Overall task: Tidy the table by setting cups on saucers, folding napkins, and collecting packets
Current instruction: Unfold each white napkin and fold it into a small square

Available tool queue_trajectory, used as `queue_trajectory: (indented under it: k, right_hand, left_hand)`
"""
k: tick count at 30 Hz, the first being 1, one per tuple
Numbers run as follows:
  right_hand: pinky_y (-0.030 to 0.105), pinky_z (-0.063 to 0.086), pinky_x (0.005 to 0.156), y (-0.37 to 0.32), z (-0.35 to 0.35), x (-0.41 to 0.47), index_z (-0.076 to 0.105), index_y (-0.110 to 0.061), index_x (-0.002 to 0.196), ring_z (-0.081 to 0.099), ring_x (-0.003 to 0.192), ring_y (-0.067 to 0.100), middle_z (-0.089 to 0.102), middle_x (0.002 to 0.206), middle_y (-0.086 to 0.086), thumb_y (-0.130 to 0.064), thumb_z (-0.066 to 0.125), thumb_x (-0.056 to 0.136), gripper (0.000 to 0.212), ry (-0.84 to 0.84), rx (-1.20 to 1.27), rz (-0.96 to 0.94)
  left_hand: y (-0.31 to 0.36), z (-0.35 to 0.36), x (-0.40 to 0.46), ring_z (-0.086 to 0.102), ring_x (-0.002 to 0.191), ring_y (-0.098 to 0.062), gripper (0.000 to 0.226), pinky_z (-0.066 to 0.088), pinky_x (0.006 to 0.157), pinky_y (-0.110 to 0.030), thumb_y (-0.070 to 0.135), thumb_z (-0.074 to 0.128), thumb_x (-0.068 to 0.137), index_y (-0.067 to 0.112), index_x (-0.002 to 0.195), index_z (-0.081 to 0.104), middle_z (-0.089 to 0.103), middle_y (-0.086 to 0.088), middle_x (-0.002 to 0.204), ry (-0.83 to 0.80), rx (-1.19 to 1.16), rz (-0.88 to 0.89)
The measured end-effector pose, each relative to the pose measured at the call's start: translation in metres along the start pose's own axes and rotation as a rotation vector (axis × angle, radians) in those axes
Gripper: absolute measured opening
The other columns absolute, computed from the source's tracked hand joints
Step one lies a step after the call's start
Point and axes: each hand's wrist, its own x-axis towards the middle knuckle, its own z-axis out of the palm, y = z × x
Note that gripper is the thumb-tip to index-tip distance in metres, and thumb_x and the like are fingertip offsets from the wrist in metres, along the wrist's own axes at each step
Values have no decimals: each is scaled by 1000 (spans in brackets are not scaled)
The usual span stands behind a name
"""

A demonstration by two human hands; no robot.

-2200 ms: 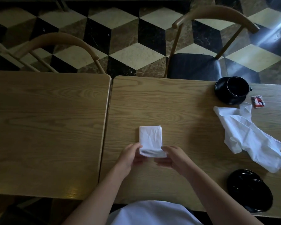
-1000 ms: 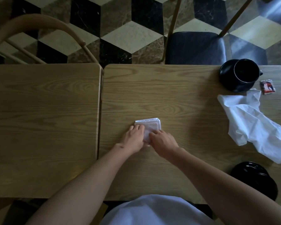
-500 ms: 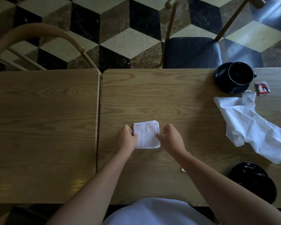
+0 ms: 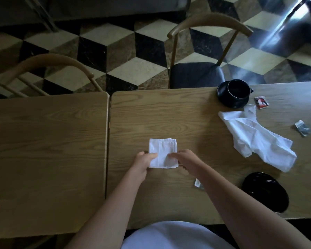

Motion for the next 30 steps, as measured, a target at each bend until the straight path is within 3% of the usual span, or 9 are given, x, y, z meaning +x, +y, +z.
queue_trajectory:
  k: [2,4,6,10,14,17,23,27,30]
  right_hand:
    - [24,29,46,13,-7,-16,69,-5,88,44,49,12,55,66,3,-23,70,88,18,0,36,-42]
    - [27,30,49,31,-13,-31,67,-6,88,45,55,14,56,70,6,-21,70,88,15,34,57,-51]
    - [25,31,47,58,-18,-49,67,-6,88,48,54,14,58,70,5,-18,70,87,13,71,73,-29]
    - [22,38,48,117,-32,-84,70,-4,94,54,55,10,64,76,5,-15,69,86,14,171,102,61]
    - [27,45,58,171,-53,-109,68,-3,103,62,74,21,71,92,14,-14,67,81,24,269,130,196]
    - [29,43,60,199,-73,-115,70,-3,100,60,72,22,68,86,12,-13,67,77,26,316,77,233]
    - [41,56,79,225,-104,-98,71,-17,96,67,85,18,71,91,1,-22,67,87,11,415,9,207]
    - [32,48,71,231,-112,-83,65,-10,122,64,93,20,68,101,1,-28,64,92,34,489,127,215]
    - [30,45,67,234,-111,-79,59,-5,127,62,93,22,65,105,5,-32,67,91,46,475,124,240]
  left_hand:
    - [-7,4,-14,68,79,-30,17,54,75,-38,-4,65,85,-3,102,65,71,-20,93,-75,-5,20]
    - [-21,10,-25,67,77,-29,17,52,71,-35,-2,66,85,-2,101,68,71,-18,89,-105,54,41]
    - [-40,17,-38,67,78,-28,13,52,71,-35,0,67,84,2,97,69,72,-16,89,-121,119,40]
    - [-87,44,-55,66,66,-22,7,50,55,-24,1,65,84,8,84,66,71,-11,80,-224,292,18]
    - [-130,81,-69,66,70,-23,8,48,59,-27,1,68,79,3,86,69,71,-13,82,-322,492,8]
    - [-157,107,-75,61,59,-19,13,45,55,-24,1,70,76,10,68,65,67,-9,69,-352,570,-23]
    - [-174,156,-73,52,54,-17,25,38,54,-29,6,71,76,11,55,60,55,-9,56,-207,583,17]
    - [-183,180,-73,54,46,-17,21,46,48,-27,6,71,79,13,60,65,60,-5,53,-64,470,4]
    - [-191,190,-74,57,49,-14,29,51,42,-22,4,75,81,20,62,61,61,1,58,52,395,-6]
